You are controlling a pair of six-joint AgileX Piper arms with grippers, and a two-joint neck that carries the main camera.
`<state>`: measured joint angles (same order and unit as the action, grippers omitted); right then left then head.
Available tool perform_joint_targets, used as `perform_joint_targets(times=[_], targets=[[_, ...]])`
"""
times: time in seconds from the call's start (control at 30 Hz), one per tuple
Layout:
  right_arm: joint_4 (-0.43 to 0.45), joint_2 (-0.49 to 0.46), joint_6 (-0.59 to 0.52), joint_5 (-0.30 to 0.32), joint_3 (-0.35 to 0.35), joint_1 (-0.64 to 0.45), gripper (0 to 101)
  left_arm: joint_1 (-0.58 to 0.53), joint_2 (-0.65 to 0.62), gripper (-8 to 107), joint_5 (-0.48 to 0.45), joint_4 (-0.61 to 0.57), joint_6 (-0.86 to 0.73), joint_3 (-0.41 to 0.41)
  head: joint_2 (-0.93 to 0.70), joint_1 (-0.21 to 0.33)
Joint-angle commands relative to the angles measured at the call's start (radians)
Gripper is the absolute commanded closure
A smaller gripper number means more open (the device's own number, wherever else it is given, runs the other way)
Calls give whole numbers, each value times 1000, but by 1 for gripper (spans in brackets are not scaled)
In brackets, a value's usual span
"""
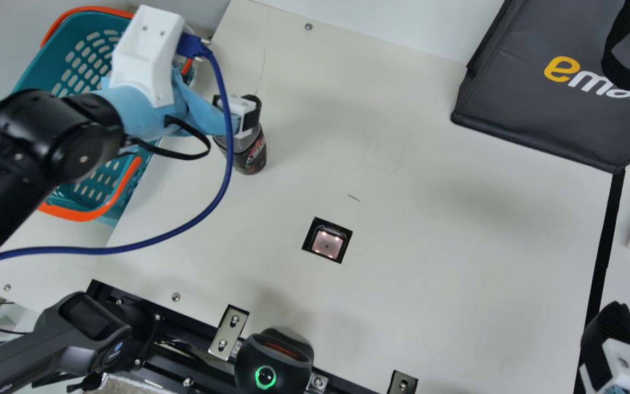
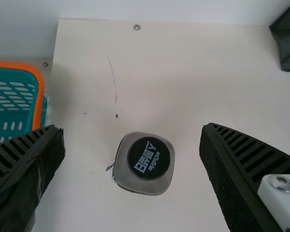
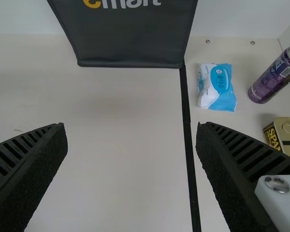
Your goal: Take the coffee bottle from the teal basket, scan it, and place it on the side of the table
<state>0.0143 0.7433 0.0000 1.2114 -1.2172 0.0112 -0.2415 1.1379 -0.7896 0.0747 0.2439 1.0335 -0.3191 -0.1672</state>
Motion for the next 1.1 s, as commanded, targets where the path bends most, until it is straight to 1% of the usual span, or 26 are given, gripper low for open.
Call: perform_joint_targets(times=[0.0, 0.3, 0.47, 0.7, 0.97, 1.07], targets=[[0, 0, 0, 0, 0, 0, 6, 12, -36, 9, -22, -22, -41, 8, -2, 29], [0, 0, 0, 0, 0, 0, 6, 76, -174, 9, -115, -91, -152, 24, -2, 29], [0, 0, 0, 0, 0, 0, 6, 123, -226, 9, -152, -135, -201, 28, -2, 29], [0, 0, 0, 0, 0, 0, 6, 186, -260, 9, -186, -184, -259, 24, 161, 29], [0, 0, 0, 0, 0, 0, 6, 228, -265, 9, -221, -220, -302, 31, 347, 29], [0, 0, 0, 0, 0, 0, 6, 232, -262, 9, -231, -221, -308, 34, 347, 29]])
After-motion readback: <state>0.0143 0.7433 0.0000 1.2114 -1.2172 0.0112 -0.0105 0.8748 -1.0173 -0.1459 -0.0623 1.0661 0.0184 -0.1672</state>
